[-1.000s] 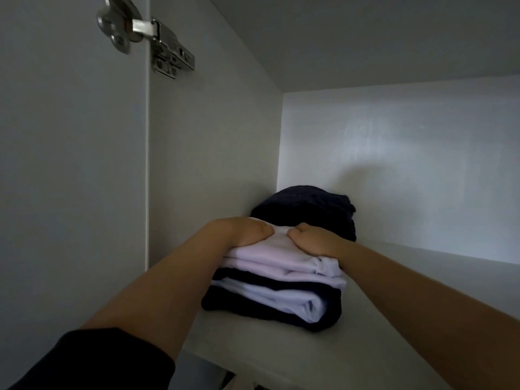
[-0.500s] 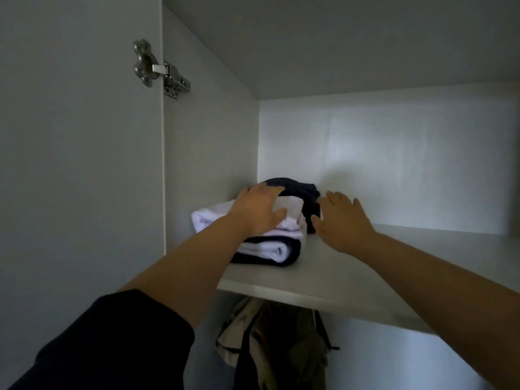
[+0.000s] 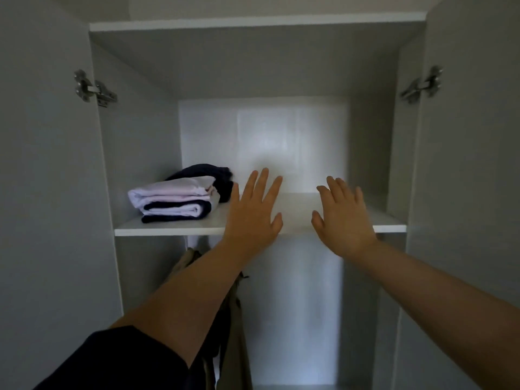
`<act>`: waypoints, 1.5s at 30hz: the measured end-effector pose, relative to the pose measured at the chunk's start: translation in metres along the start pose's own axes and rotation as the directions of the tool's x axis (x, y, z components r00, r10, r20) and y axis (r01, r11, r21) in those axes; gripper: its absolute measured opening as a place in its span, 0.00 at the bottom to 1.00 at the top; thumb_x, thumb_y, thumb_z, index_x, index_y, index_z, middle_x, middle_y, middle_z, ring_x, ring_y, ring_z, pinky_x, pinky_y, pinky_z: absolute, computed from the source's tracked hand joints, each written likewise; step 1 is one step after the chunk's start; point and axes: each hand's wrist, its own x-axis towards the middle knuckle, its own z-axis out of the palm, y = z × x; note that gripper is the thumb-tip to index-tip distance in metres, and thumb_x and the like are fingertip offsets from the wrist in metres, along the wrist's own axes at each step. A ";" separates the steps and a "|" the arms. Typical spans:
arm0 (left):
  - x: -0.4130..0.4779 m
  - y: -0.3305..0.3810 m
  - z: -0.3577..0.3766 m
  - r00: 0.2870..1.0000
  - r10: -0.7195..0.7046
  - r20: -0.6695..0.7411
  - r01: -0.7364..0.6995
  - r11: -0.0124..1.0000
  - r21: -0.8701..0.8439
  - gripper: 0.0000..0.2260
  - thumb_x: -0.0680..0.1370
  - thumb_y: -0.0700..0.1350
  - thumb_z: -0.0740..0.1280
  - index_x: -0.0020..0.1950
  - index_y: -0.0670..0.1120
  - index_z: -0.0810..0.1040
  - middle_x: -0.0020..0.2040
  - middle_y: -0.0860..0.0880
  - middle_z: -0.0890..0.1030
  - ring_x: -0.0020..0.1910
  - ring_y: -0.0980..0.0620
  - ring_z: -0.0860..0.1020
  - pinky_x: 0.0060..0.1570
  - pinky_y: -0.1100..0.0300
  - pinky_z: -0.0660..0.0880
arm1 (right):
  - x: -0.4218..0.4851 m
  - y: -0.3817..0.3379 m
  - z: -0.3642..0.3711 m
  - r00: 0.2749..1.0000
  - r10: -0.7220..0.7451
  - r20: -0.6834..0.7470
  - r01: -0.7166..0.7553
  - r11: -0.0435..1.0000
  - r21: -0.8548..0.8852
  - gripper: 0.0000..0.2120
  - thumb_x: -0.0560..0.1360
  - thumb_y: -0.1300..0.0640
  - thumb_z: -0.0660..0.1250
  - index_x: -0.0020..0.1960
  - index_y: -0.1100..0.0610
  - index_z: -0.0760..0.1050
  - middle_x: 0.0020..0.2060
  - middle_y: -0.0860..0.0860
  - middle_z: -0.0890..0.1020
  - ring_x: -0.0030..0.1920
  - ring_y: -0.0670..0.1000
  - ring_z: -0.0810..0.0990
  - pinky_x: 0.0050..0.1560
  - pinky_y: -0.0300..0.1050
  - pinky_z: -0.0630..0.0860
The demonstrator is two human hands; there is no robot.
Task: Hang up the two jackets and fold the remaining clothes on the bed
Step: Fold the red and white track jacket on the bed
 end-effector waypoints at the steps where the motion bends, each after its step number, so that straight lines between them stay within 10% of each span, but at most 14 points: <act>1: -0.006 0.014 -0.009 1.000 0.022 0.002 -0.022 0.999 -0.035 0.32 0.79 0.54 0.56 0.75 0.51 0.40 0.78 0.44 0.46 0.77 0.44 0.46 0.72 0.43 0.44 | -0.016 0.008 -0.013 1.000 0.015 0.006 -0.015 1.000 -0.010 0.26 0.79 0.47 0.53 0.74 0.57 0.57 0.75 0.56 0.56 0.75 0.56 0.52 0.73 0.58 0.48; 17: -0.189 0.236 -0.183 0.953 0.301 -0.022 -0.288 0.886 -0.363 0.30 0.79 0.57 0.53 0.78 0.51 0.47 0.78 0.46 0.47 0.77 0.46 0.44 0.72 0.43 0.44 | -0.348 0.061 -0.223 0.926 0.377 0.023 -0.361 0.902 -0.236 0.27 0.79 0.48 0.53 0.74 0.58 0.56 0.76 0.58 0.55 0.76 0.57 0.50 0.73 0.59 0.45; 31: -0.329 0.530 -0.378 0.769 0.589 -0.248 -0.595 0.519 -0.613 0.29 0.80 0.57 0.52 0.78 0.50 0.47 0.78 0.45 0.47 0.77 0.45 0.45 0.72 0.44 0.43 | -0.657 0.155 -0.455 0.737 0.674 -0.049 -0.553 0.560 -0.617 0.29 0.80 0.46 0.49 0.77 0.57 0.49 0.77 0.56 0.49 0.77 0.57 0.45 0.73 0.58 0.40; 45: -0.483 0.885 -0.582 0.667 0.676 -0.313 -0.561 0.180 -0.808 0.29 0.80 0.54 0.55 0.78 0.49 0.47 0.78 0.44 0.47 0.77 0.45 0.44 0.72 0.44 0.43 | -0.980 0.308 -0.667 0.497 0.854 -0.156 -0.651 0.247 -0.718 0.30 0.80 0.47 0.51 0.77 0.56 0.47 0.77 0.56 0.47 0.76 0.57 0.44 0.72 0.58 0.39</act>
